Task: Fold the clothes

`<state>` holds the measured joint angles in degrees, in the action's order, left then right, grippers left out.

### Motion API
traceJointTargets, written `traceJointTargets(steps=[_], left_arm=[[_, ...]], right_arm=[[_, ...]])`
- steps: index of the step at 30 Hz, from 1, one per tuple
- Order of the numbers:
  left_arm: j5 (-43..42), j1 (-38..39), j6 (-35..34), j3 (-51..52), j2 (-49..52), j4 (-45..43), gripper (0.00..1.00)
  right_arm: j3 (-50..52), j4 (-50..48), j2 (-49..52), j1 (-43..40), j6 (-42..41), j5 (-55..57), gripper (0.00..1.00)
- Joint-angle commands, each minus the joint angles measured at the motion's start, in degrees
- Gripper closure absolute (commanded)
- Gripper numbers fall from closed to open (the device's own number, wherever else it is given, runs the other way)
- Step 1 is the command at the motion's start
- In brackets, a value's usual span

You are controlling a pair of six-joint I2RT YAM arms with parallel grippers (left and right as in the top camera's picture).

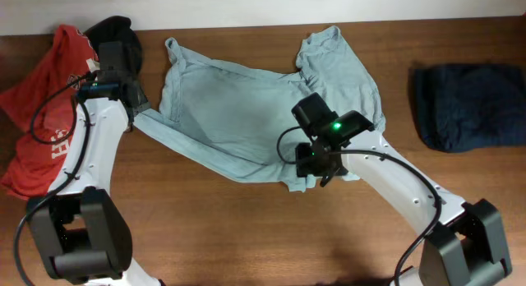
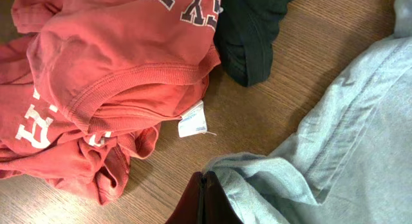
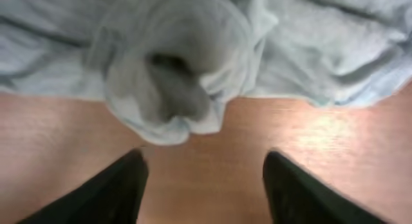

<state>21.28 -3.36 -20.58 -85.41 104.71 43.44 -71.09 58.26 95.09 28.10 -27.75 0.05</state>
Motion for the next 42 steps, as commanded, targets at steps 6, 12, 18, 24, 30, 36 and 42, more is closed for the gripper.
traceJointTargets(steps=[6, 12, 18, 24, 30, 36, 42], left_arm=[[1.0, -0.1, 0.9, -1.1, 0.4, -0.4, 0.99], [1.0, -0.1, 0.9, -1.1, 0.4, -0.6, 0.99], [1.0, -0.1, 1.0, -1.1, 0.4, -0.5, 0.99], [1.0, -0.1, 0.9, -1.1, 0.4, -0.6, 0.99], [1.0, -0.1, 1.0, -1.1, 0.4, -0.5, 0.99], [1.0, -0.1, 1.0, -1.1, 0.4, -0.5, 0.99], [1.0, -0.1, 0.9, -1.1, 0.4, -0.1, 0.99]], right_arm=[[3.9, 2.5, -0.7, 0.8, 0.3, -6.9, 0.37], [10.4, -7.8, -0.1, 0.7, 0.3, -3.2, 0.45], [12.0, -17.2, 3.4, 0.5, 0.3, -2.1, 0.58], [11.9, -17.4, 4.6, -2.6, 0.5, -1.9, 0.93], [6.9, -5.7, 1.8, -6.7, 0.8, -3.5, 0.96], [-9.3, 18.9, -6.9, -7.1, 5.0, -3.2, 0.96], [-15.3, 32.0, -11.6, -7.1, 4.9, -3.2, 0.96]])
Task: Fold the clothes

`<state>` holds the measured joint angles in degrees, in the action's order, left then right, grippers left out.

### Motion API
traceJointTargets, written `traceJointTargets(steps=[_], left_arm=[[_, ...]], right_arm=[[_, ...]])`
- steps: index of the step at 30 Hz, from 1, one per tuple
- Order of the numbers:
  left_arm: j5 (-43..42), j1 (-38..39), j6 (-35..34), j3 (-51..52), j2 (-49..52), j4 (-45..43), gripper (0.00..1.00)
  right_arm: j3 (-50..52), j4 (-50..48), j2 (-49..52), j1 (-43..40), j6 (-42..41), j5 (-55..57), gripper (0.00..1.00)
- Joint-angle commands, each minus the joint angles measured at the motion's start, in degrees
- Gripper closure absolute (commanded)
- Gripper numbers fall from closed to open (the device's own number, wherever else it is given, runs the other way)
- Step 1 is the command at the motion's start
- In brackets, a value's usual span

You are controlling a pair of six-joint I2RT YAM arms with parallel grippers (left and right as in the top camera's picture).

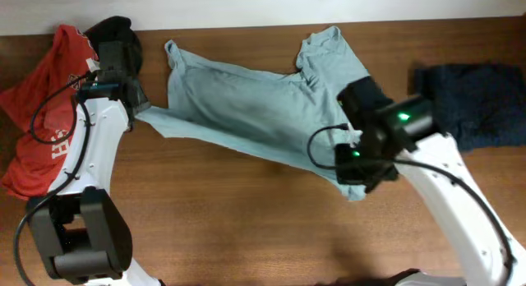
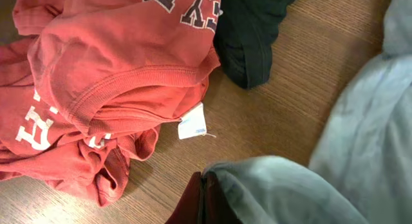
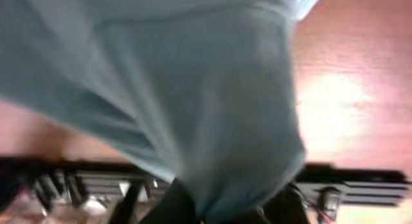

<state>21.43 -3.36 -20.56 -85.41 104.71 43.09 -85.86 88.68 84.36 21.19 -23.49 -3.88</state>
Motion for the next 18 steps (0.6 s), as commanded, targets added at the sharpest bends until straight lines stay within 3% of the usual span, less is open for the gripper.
traceJointTargets(steps=[1, 6, 18], left_arm=[[0.8, -0.1, 0.9, -1.1, 0.4, 0.5, 0.99], [0.4, -0.1, 0.9, -1.1, 0.4, 2.7, 0.99], [0.4, 0.0, 0.9, -1.1, 0.4, 4.5, 0.99]], right_arm=[[-0.3, 1.1, -0.7, -0.2, 0.6, 0.7, 0.96], [2.9, -5.9, 3.0, -0.2, 0.8, -0.2, 0.96], [7.6, -12.0, 12.5, -0.2, 8.2, -2.2, 0.96]])
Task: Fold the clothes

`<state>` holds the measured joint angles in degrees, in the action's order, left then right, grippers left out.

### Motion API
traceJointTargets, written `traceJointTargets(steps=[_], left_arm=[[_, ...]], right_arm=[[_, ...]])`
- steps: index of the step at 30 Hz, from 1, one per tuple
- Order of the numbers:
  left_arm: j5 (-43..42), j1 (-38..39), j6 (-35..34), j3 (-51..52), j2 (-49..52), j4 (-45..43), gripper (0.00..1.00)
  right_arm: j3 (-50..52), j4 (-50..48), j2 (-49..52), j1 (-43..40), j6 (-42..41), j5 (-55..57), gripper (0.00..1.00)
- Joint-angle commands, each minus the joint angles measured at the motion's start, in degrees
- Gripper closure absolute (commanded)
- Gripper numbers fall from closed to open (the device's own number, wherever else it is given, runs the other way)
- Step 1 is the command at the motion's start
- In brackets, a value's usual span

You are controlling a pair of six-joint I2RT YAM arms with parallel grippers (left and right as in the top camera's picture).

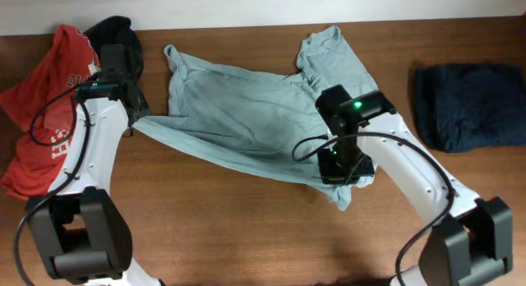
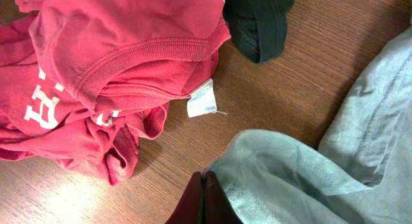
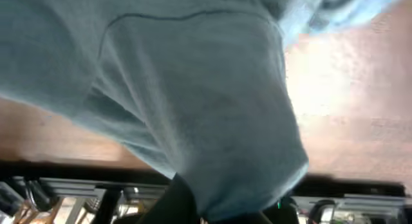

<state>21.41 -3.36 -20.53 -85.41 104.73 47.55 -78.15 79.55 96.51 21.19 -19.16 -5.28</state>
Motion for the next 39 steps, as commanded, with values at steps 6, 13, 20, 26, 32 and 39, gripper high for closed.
traceJointTargets(steps=[6, 13, 20, 26, 32, 39], left_arm=[[0.4, 0.0, 0.9, -1.1, 0.3, -0.3, 0.99], [0.4, 0.0, 0.9, -1.1, 0.3, -0.4, 0.99], [0.4, 0.0, 0.9, -1.1, 0.4, -0.4, 0.99], [0.4, 0.0, 0.9, -1.1, 0.4, -0.5, 0.99], [0.4, 0.0, 0.9, -1.1, 0.4, -0.6, 0.99], [0.4, 0.0, 0.9, -1.1, 0.4, -0.6, 0.99]], right_arm=[[-0.1, -15.1, 2.2, -0.2, 8.3, -3.5, 0.96], [-0.1, -19.8, 8.8, 1.7, 11.2, -6.4, 0.42], [-0.2, -18.7, 9.2, 0.7, 6.8, -10.2, 0.31], [-0.1, -15.4, 9.2, 0.3, 5.1, -8.5, 0.34], [0.9, -15.4, 9.2, 0.2, 5.2, -6.6, 0.38], [7.1, -19.1, 9.2, 0.0, 4.0, -1.5, 0.44]])
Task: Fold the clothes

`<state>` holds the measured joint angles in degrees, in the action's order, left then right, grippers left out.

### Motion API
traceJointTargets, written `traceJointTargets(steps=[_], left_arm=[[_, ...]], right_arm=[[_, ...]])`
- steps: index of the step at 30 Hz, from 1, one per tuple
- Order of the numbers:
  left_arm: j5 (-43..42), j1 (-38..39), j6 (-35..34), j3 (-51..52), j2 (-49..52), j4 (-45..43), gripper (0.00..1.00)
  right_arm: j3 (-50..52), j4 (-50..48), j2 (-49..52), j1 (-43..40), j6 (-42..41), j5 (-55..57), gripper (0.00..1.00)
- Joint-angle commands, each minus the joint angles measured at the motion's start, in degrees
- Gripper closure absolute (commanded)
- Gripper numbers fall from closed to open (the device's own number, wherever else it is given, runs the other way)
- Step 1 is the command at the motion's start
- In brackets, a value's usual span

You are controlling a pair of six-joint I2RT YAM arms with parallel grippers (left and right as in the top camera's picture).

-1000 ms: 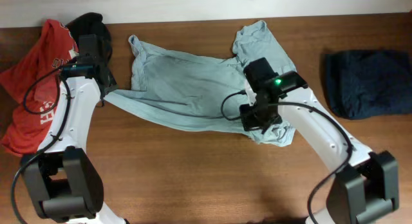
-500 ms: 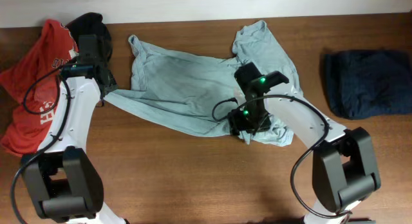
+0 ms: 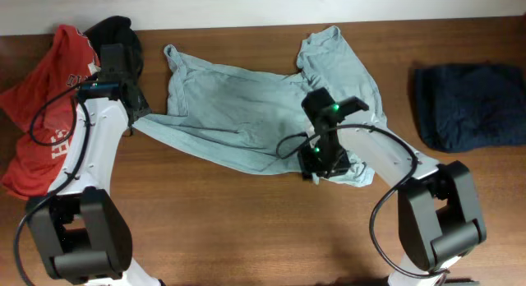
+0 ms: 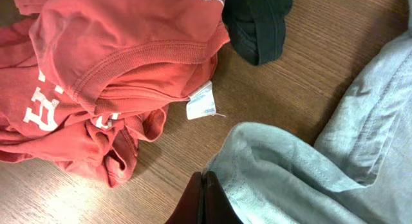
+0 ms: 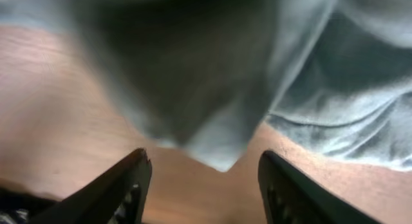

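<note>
A pale blue-grey shirt [image 3: 246, 113] lies spread and rumpled across the middle of the wooden table [image 3: 205, 228]. My left gripper [image 3: 138, 115] is shut on the shirt's left corner [image 4: 270, 179], at the shirt's left end beside the red garment. My right gripper [image 3: 322, 167] stands open just over the shirt's lower right hem; in the right wrist view [image 5: 205, 179] its fingers are wide apart with bare wood between them and the cloth [image 5: 219, 89] just beyond.
A red printed shirt [image 3: 49, 113] lies heaped at the left edge with a dark green garment [image 3: 115, 35] behind it. A folded navy garment [image 3: 468, 105] rests at the right. The white tag [image 4: 201, 108] of the red shirt lies on the wood.
My right gripper has let go of the shirt's lower hem and now stands open over it, a little further left. The hem lies on the table. The left gripper still grips its corner.
The right gripper stood open at the shirt's lower hem while the left held the left corner. Then the right was shut on the hem, lifted and drawn to the right, stretching the shirt. It came back left, and now it is open with the hem released.
</note>
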<state>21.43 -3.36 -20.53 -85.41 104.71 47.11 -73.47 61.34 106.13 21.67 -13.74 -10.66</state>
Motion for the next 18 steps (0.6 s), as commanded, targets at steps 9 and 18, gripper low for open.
traceJointTargets(steps=[9, 18], left_arm=[[0.4, 0.0, 0.9, -1.1, 0.4, 0.0, 0.99], [0.4, 0.0, 0.9, -1.1, 0.4, 0.0, 0.99]], right_arm=[[3.5, -8.0, -0.4, -0.3, -1.8, 4.0, 0.63], [3.5, -10.0, -0.4, -0.3, -2.1, 4.4, 0.96]])
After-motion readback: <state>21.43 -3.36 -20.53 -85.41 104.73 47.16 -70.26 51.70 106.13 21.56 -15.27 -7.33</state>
